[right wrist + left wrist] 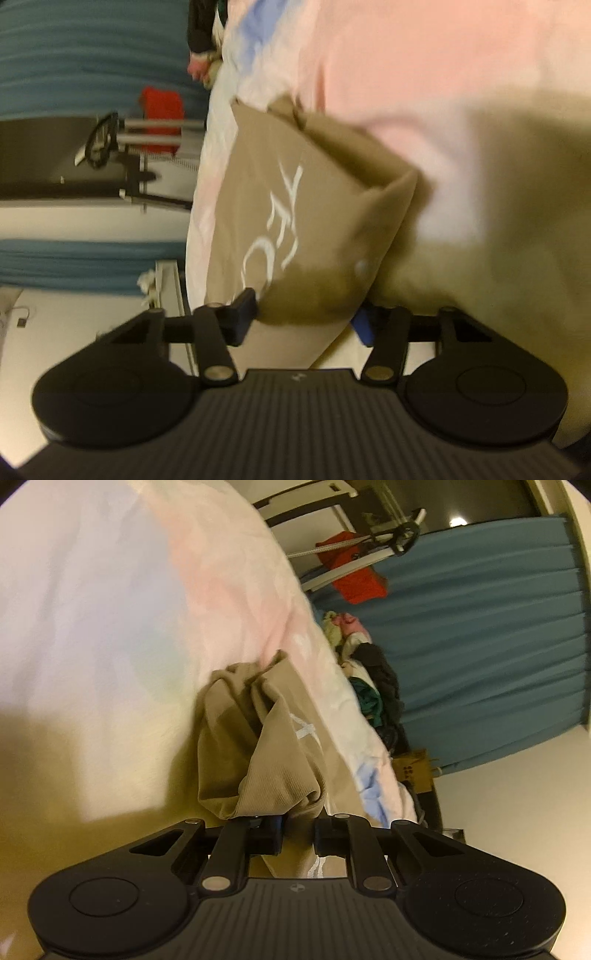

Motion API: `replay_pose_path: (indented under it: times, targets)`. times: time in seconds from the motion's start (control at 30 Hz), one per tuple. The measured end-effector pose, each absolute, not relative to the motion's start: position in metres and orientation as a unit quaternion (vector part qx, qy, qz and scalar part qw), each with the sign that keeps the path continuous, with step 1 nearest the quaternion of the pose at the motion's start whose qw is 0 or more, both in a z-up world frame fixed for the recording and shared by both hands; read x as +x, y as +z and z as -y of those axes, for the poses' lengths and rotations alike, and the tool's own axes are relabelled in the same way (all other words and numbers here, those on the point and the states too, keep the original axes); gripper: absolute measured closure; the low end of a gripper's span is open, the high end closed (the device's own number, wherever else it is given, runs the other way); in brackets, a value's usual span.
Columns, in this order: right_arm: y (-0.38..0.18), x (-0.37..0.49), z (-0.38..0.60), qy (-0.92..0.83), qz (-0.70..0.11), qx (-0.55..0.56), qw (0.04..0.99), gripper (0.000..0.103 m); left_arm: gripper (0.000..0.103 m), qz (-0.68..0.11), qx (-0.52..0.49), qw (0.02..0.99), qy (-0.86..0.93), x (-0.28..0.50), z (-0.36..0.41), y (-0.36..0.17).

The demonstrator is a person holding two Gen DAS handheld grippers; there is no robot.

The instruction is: Fold clothes

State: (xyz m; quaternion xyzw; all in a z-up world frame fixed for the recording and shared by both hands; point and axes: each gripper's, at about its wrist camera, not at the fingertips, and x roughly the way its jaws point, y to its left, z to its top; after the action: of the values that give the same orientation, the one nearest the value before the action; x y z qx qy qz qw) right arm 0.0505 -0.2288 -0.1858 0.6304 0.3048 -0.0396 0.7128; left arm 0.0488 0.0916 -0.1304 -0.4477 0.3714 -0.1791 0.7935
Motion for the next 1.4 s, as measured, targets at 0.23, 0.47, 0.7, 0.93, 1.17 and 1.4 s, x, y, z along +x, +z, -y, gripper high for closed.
replay_pose_path:
  times: [0.23,0.47,0.7,0.93,1.17,1.4]
  targets:
    - [-0.139,0.040,0.229,-0.043,-0.257,0.544,0.798,0.082,0.088,-0.356,-0.422,0.807,-0.208,0.044,-0.080,-0.098]
    - [-0.067,0.010,0.273,-0.034,-0.210,0.545,0.811,0.083,0.088,-0.385,-0.398,0.787,-0.270,0.053,-0.023,-0.030]
    - [-0.027,0.019,0.370,-0.097,-0.205,0.535,0.814,0.083,0.088,-0.440,-0.331,0.782,-0.292,0.115,0.119,0.001]
    - [0.006,0.100,0.466,-0.163,-0.176,0.466,0.852,0.083,0.088,-0.385,-0.316,0.815,-0.296,0.196,0.260,0.018]
    - [-0.018,0.135,0.504,-0.205,-0.145,0.402,0.881,0.083,0.088,-0.349,-0.262,0.842,-0.318,0.230,0.331,-0.021]
    - [-0.129,0.122,0.493,-0.221,-0.245,0.411,0.850,0.083,0.088,-0.407,-0.177,0.838,-0.317,0.204,0.304,-0.132]
